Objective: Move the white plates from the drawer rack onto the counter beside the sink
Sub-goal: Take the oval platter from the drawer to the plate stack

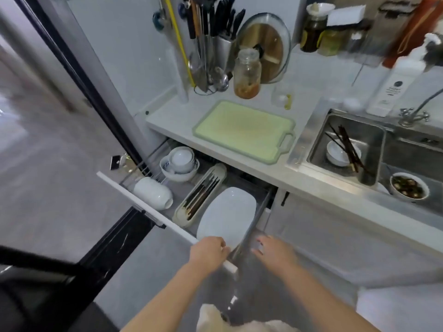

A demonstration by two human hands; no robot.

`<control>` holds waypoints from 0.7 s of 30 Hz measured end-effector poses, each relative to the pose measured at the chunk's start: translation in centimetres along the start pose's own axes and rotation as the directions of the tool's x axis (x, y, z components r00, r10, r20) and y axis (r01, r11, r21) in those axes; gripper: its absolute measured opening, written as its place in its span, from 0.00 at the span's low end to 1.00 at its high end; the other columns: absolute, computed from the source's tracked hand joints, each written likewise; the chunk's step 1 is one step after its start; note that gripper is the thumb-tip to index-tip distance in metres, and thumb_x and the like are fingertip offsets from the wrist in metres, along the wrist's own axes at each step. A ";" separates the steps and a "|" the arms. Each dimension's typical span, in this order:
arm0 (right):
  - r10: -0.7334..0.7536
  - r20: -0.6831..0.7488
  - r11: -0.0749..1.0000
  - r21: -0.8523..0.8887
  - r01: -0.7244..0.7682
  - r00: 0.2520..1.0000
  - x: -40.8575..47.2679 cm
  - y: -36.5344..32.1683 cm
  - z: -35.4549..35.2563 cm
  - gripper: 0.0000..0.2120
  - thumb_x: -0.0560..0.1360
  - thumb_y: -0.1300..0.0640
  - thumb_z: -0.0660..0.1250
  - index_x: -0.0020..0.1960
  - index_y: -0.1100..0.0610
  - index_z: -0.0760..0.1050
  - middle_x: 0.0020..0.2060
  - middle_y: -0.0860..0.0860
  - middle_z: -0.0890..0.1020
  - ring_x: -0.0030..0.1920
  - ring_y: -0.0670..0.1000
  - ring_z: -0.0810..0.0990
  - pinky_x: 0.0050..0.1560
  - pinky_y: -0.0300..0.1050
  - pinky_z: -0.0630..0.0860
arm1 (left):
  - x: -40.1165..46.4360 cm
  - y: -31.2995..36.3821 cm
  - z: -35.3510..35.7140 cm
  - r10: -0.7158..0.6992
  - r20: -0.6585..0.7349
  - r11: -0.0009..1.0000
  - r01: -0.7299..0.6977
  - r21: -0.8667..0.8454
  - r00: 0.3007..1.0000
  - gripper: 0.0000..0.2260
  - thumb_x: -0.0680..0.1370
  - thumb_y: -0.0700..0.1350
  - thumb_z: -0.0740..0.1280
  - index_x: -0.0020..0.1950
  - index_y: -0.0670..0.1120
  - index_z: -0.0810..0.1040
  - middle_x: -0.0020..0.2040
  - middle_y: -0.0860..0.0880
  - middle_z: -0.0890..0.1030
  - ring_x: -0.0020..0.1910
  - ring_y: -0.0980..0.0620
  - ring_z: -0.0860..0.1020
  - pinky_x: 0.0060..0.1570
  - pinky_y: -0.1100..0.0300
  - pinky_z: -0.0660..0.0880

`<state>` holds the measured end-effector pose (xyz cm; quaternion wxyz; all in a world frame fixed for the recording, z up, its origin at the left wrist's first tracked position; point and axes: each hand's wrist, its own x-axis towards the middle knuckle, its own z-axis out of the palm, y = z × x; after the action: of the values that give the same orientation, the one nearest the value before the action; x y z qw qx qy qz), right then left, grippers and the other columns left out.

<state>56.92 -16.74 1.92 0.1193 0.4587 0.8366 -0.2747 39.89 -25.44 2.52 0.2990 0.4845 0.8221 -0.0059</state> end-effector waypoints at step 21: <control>0.114 0.154 0.930 0.331 -0.160 0.981 14.3 -4.0 3.5 0.26 0.77 0.45 0.61 0.71 0.55 0.63 0.67 0.53 0.73 0.64 0.53 0.74 0.60 0.48 0.73 | 14.4 -5.2 -3.1 0.009 0.157 0.999 -0.014 0.031 0.988 0.17 0.79 0.52 0.57 0.65 0.49 0.74 0.60 0.46 0.78 0.58 0.45 0.77 0.54 0.52 0.77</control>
<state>45.52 -10.40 -6.01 0.1120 0.5107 0.7322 -0.4366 29.15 -15.88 -3.53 0.3548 0.4919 0.7931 -0.0553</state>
